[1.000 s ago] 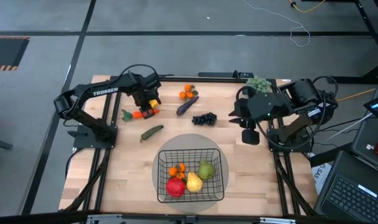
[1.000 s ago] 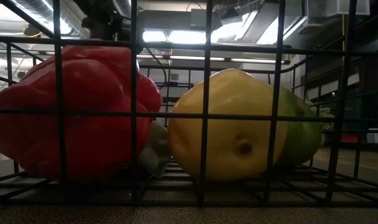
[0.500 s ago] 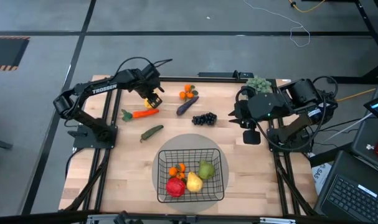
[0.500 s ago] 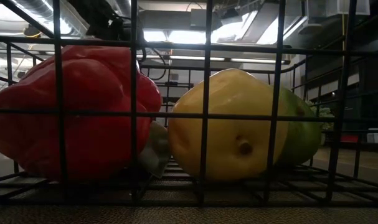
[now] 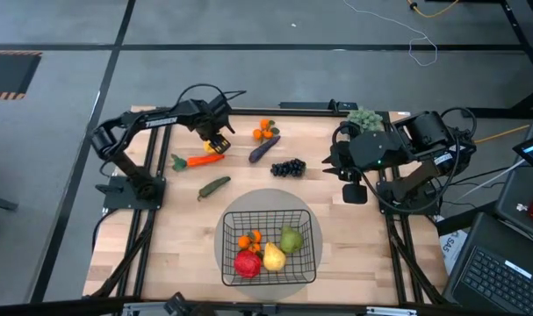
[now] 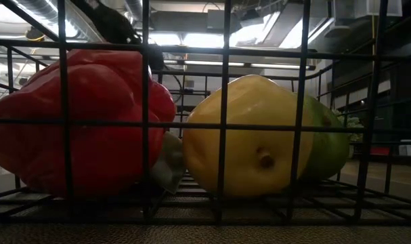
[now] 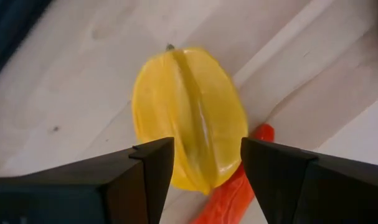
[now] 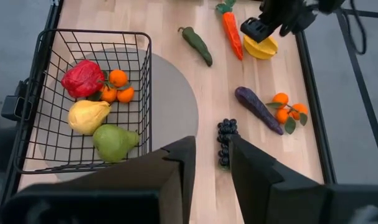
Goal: Build produce basket
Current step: Put the starfruit into the black wire basket
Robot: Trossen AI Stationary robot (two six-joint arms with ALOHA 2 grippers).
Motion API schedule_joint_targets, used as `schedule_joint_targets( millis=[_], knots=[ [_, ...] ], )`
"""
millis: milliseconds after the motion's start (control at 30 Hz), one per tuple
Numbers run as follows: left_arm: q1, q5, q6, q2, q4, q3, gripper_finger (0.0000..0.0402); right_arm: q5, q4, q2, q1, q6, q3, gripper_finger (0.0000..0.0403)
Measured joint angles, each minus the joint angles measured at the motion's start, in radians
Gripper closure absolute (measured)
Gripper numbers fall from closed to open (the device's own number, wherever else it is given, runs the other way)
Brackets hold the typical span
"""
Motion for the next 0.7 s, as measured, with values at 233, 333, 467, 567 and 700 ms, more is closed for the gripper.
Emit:
schedule_joint_targets(
  millis=[233, 333, 467, 567, 700],
  knots=[
    [0.0, -0.018, 0.003, 0.065, 0.006, 0.002, 0.0227, 0.0, 0.0, 0.0, 0.0, 0.0, 0.0, 0.0315],
    [0.0, -0.018, -0.026, 0.066, 0.008, 0.002, 0.0239, 0.0, 0.0, 0.0, 0.0, 0.0, 0.0, 0.0315],
    [0.002, -0.023, -0.054, 0.066, -0.004, 0.002, 0.0292, 0.0, 0.0, 0.0, 0.0, 0.0, 0.0, 0.0315],
    [0.003, -0.022, -0.057, 0.066, -0.006, 0.003, 0.036, 0.001, 0.0, 0.0, 0.0, 0.0, 0.0, 0.0315],
    [-0.012, -0.081, -0.076, 0.065, -0.011, 0.003, 0.0389, 0.001, 0.0, 0.0, 0.0, -0.002, 0.0, 0.0315]
  ],
)
